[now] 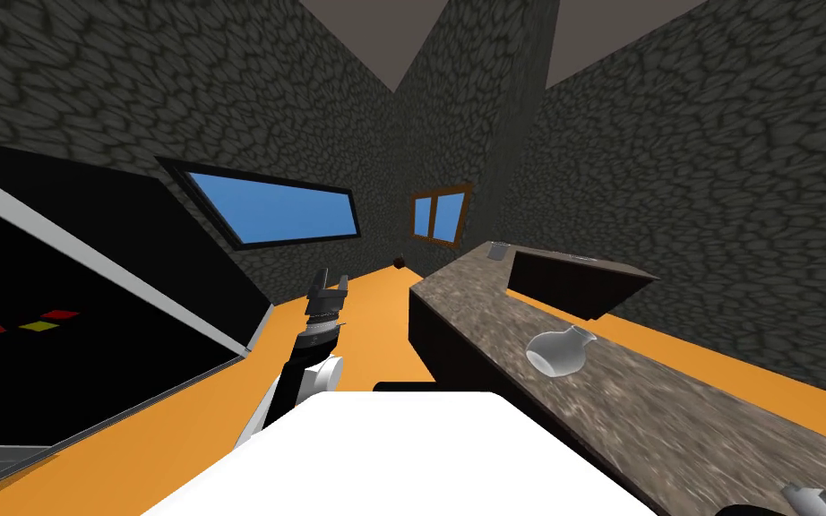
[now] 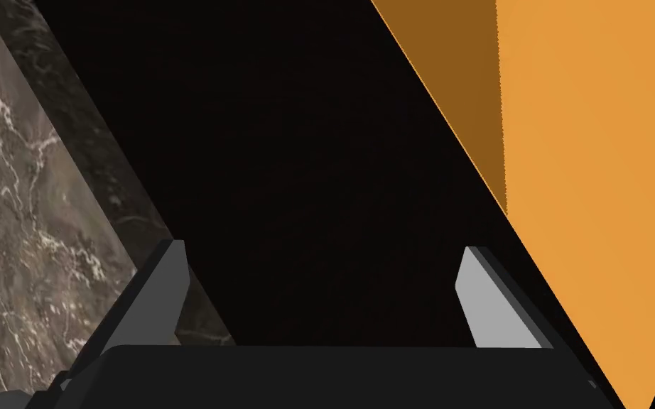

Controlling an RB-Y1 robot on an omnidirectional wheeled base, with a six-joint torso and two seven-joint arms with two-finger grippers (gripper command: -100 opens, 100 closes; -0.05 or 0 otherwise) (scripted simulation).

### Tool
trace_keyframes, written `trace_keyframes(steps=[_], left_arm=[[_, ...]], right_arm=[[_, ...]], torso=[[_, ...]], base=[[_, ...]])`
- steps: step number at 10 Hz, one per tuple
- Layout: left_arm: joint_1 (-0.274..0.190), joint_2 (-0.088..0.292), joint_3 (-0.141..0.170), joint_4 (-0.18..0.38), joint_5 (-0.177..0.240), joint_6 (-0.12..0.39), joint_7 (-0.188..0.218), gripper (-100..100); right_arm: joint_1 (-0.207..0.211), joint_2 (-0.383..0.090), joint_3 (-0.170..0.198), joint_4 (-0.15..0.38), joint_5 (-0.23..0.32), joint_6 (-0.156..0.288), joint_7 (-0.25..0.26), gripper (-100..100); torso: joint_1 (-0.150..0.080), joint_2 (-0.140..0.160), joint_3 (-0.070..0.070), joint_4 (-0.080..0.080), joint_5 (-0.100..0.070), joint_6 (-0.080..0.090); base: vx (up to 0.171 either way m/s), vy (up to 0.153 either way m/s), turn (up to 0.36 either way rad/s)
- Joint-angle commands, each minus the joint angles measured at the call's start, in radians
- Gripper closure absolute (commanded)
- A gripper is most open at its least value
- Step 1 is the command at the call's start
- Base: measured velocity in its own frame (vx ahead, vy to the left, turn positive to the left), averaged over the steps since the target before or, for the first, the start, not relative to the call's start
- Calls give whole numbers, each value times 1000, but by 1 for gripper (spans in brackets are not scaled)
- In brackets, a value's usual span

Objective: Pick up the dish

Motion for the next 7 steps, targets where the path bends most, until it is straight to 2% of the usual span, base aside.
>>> trace_keyframes(steps=[1,3,5,6,7], left_arm=[[0,0,0,0,0,0,0,0],[0,0,0,0,0,0,0,0],[0,0,0,0,0,0,0,0],[0,0,0,0,0,0,0,0],[0,0,0,0,0,0,0,0]], right_arm=[[-14,1,0,29,3,-14,11,-100],[-46,-58,8,68,4,-26,36,-100],[-46,-58,8,48,4,-26,36,-100],[-46,-58,8,62,4,-26,36,-100],[-62,-82,12,82,4,-32,47,-100]], torso=[[0,0,0,0,0,0],[0,2,1,0,0,-1],[0,0,0,0,0,0],[1,2,1,1,0,1],[2,4,2,1,0,1]], base=[[27,-14,-21],[42,-17,191],[35,-17,51],[3,4,-33],[17,0,129]])
